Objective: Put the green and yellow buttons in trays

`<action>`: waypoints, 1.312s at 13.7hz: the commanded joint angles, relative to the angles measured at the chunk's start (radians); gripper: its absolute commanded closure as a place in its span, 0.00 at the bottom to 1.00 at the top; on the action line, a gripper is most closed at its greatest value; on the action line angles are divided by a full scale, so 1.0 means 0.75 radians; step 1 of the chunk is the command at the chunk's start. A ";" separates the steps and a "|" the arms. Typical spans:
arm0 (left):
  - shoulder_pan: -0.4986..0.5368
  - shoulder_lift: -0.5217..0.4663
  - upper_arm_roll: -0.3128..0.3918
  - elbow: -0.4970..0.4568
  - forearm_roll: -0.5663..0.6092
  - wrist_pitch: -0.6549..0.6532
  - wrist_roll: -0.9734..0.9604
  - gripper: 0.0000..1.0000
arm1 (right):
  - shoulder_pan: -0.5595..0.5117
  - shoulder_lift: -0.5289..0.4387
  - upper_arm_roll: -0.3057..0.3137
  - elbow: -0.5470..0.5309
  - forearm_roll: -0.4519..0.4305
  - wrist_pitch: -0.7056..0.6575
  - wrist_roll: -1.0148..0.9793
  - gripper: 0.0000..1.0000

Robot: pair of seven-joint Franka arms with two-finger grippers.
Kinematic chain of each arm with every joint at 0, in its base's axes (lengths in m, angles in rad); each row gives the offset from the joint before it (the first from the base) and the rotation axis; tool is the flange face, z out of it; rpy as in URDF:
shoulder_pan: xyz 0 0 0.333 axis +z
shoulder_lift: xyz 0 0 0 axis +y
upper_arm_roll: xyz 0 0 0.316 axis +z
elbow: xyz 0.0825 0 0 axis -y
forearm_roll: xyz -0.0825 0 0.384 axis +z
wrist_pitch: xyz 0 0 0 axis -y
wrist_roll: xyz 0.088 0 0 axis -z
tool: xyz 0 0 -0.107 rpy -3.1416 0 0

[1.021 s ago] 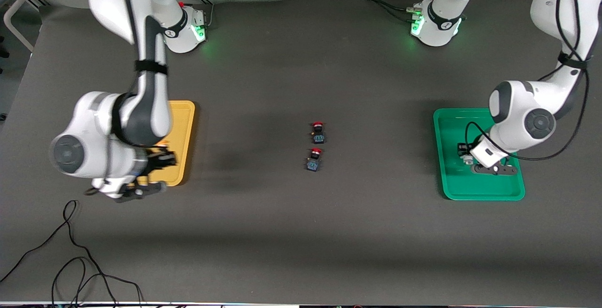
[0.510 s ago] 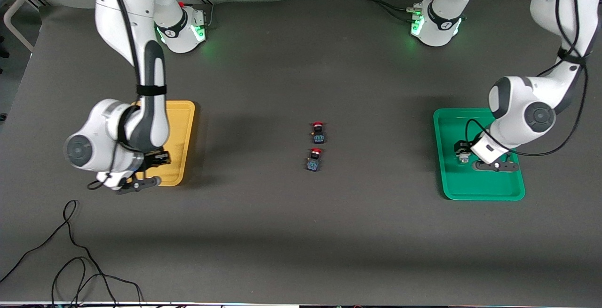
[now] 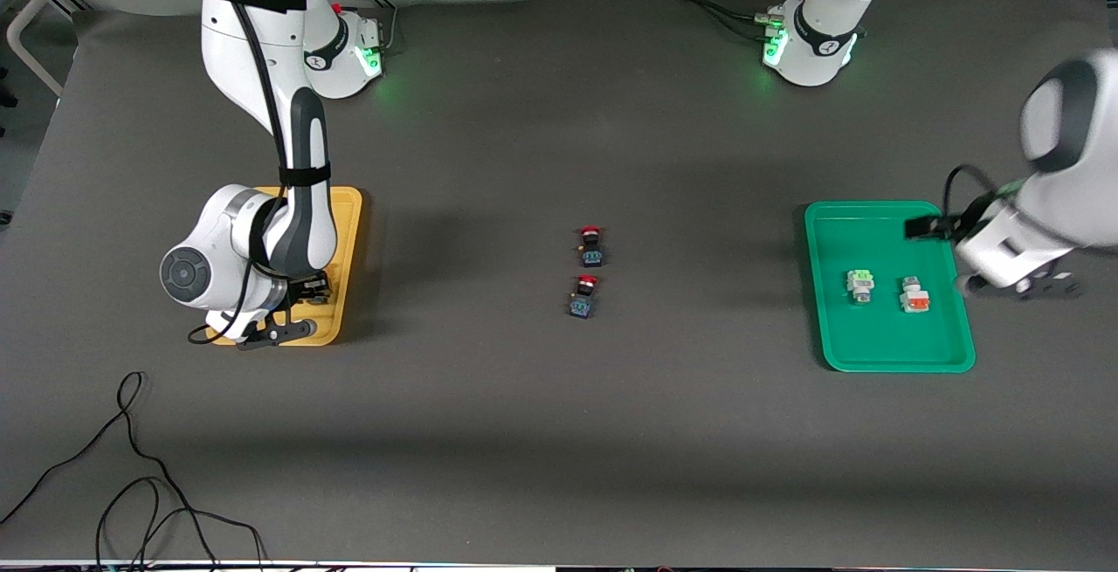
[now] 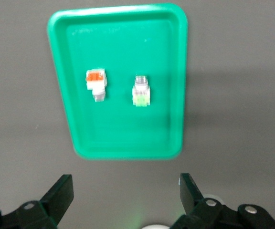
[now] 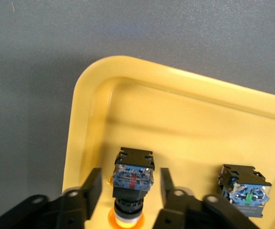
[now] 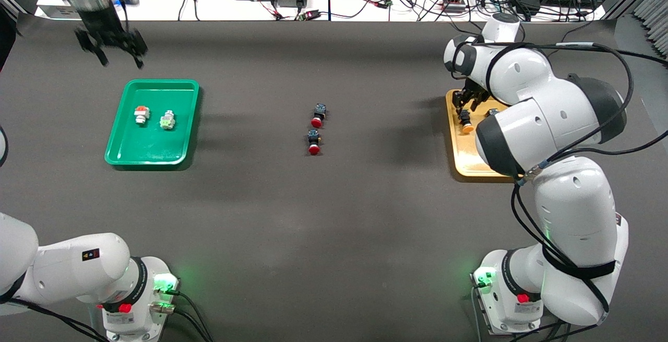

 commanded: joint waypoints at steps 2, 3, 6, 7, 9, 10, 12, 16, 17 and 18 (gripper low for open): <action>-0.010 0.017 -0.030 0.271 -0.019 -0.267 -0.026 0.00 | 0.020 -0.078 -0.046 0.079 0.009 -0.162 0.068 0.00; -0.010 -0.006 -0.049 0.288 -0.017 -0.289 -0.028 0.00 | 0.037 -0.082 -0.084 0.120 0.003 -0.231 0.097 0.00; -0.012 -0.065 -0.110 0.290 -0.015 -0.330 -0.032 0.00 | 0.145 -0.086 -0.246 0.269 -0.030 -0.495 0.187 0.00; -0.020 -0.065 -0.112 0.288 -0.015 -0.340 -0.034 0.00 | 0.196 -0.088 -0.315 0.312 -0.030 -0.583 0.211 0.00; -0.022 -0.065 -0.104 0.288 -0.019 -0.339 -0.036 0.00 | 0.284 -0.088 -0.432 0.380 -0.030 -0.704 0.222 0.00; -0.014 -0.063 -0.102 0.288 -0.021 -0.337 -0.034 0.00 | 0.321 -0.088 -0.489 0.400 -0.030 -0.747 0.224 0.00; -0.014 -0.063 -0.102 0.284 -0.027 -0.336 -0.034 0.00 | 0.386 -0.088 -0.598 0.449 -0.030 -0.814 0.224 0.00; -0.026 -0.065 -0.088 0.286 -0.050 -0.363 -0.034 0.00 | 0.391 -0.216 -0.607 0.592 -0.191 -0.882 0.309 0.00; -0.053 -0.067 -0.041 0.284 -0.056 -0.371 -0.032 0.00 | 0.364 -0.327 -0.521 0.593 -0.265 -0.878 0.387 0.00; -0.134 -0.067 0.042 0.286 -0.066 -0.381 -0.032 0.01 | 0.303 -0.419 -0.409 0.595 -0.369 -0.870 0.468 0.00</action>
